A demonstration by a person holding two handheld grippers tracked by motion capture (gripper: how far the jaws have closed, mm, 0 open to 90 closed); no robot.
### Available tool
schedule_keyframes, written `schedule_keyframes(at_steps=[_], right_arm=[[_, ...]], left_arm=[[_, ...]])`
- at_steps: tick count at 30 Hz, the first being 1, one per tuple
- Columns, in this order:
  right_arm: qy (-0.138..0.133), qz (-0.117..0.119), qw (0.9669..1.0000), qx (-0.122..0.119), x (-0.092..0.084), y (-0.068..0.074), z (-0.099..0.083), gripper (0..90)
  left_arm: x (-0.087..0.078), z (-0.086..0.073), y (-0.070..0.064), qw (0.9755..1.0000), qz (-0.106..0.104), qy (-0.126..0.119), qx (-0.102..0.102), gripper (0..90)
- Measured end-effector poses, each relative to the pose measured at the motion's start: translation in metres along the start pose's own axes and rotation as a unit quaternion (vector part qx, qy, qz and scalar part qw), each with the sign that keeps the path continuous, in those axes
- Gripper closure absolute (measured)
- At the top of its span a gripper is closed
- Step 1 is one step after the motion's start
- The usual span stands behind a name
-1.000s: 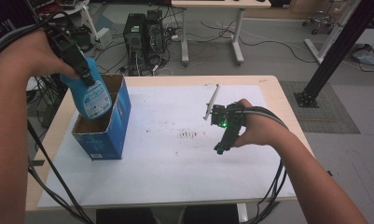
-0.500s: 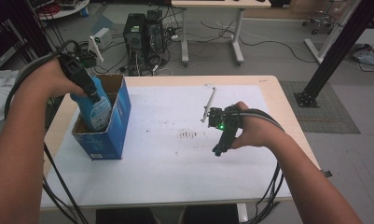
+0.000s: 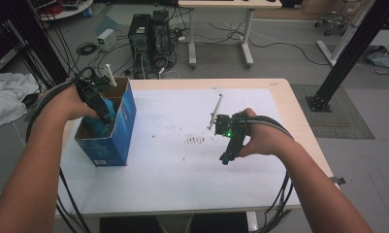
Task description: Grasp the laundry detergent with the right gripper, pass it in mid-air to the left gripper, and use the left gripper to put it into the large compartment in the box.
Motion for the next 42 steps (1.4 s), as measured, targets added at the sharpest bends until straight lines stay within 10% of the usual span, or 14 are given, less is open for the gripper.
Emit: schedule_keyframes(at_steps=[15, 42], right_arm=[[-0.002, 0.001, 1.0, 0.0, 0.004, 0.001, -0.001, 13.1], [-0.004, 0.005, 0.9999, 0.008, 0.005, -0.001, -0.002, 13.1]], left_arm=[[0.031, -0.006, 0.003, 0.9997, 0.007, 0.024, 0.002, 39.5], [0.028, -0.007, 0.0, 0.9999, 0.002, 0.014, 0.006, 34.0]])
Point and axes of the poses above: each handheld gripper's, and its own axes: x roughly forward along the jaws, z roughly out of its top, y roughly to its left, the point moved 4 cm from there along x, roughly forward along the jaws, and after that the axes turned 7 degrees about -x, right-handed, at the moved point
